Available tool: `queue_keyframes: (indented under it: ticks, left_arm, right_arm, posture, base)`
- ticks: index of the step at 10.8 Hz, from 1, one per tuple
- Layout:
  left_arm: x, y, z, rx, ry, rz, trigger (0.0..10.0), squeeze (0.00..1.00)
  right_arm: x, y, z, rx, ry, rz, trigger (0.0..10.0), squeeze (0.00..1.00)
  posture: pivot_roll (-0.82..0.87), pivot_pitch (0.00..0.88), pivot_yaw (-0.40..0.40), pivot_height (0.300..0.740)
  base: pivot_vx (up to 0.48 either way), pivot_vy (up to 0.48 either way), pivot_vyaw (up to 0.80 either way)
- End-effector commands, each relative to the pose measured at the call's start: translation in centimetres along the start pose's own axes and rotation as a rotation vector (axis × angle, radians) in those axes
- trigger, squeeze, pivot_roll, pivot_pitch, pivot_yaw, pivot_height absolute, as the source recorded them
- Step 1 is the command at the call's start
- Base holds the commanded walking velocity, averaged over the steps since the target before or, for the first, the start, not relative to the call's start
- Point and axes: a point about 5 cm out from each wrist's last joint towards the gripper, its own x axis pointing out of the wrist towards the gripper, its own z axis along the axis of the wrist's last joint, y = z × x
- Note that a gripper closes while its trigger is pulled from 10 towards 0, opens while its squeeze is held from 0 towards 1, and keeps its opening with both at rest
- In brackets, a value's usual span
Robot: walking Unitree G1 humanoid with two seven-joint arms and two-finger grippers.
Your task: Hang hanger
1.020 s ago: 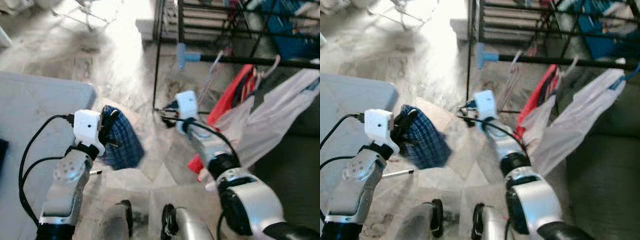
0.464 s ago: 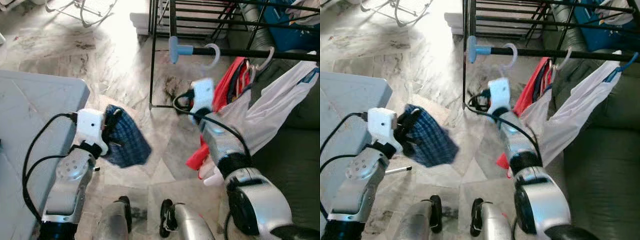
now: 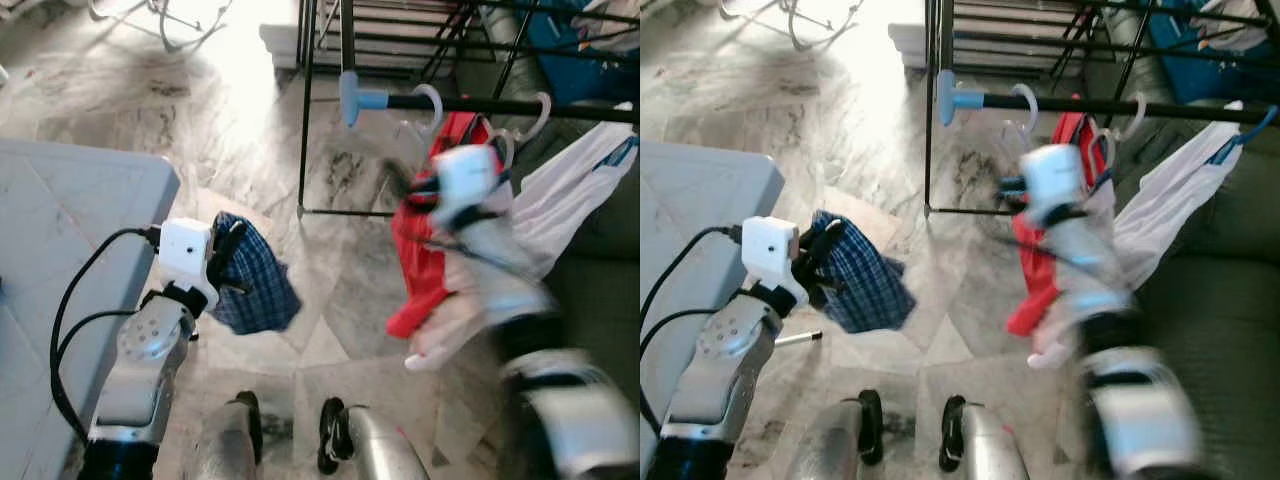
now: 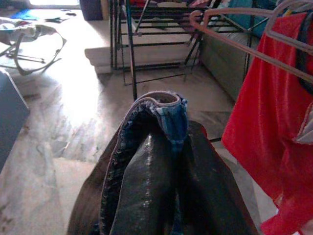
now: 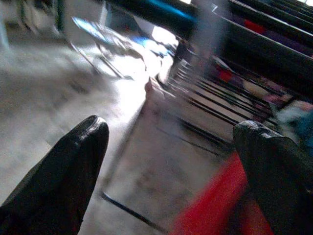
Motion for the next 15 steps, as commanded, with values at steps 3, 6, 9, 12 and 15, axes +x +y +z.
queue_keyframes:
  ticks: [3, 6, 9, 12, 15]
  left_arm:
    - [0.5, -0.7, -0.7, 0.001, 0.028, -0.026, 10.0, 0.00]
    - [0.7, -0.9, -0.7, -0.001, 0.030, -0.035, 10.0, 0.00]
    - [0.7, -0.9, -0.6, -0.009, 0.020, -0.029, 10.0, 0.00]
    - [0.9, -0.9, -0.6, -0.009, 0.022, -0.036, 10.0, 0.00]
    - [1.2, -1.0, -0.4, -0.002, 0.014, -0.042, 10.0, 0.00]
  right_arm:
    - [-0.5, -0.2, -3.4, 0.121, 0.261, 0.073, 10.0, 0.00]
    - [0.0, 1.9, -4.3, 0.164, 0.339, 0.156, 7.5, 0.00]
    - [-0.4, 0.5, -5.0, 0.111, 0.416, 0.050, 10.0, 0.00]
    - [0.1, -1.3, -3.3, 0.128, 0.276, -0.131, 10.0, 0.00]
    - [2.9, 0.7, 1.0, 0.203, 0.054, -0.110, 10.0, 0.00]
  posture:
    - [0.08, 0.201, -0.107, 0.740]
    - [0.10, 0.188, -0.116, 0.740]
    - [0.10, 0.183, -0.117, 0.740]
    - [0.08, 0.182, -0.104, 0.740]
    - [0.10, 0.173, -0.110, 0.740]
  base:
    - [0.000, 0.000, 0.00]
    - [0.000, 0.000, 0.00]
    - [0.000, 0.000, 0.00]
    - [0.000, 0.000, 0.00]
    - [0.000, 0.000, 0.00]
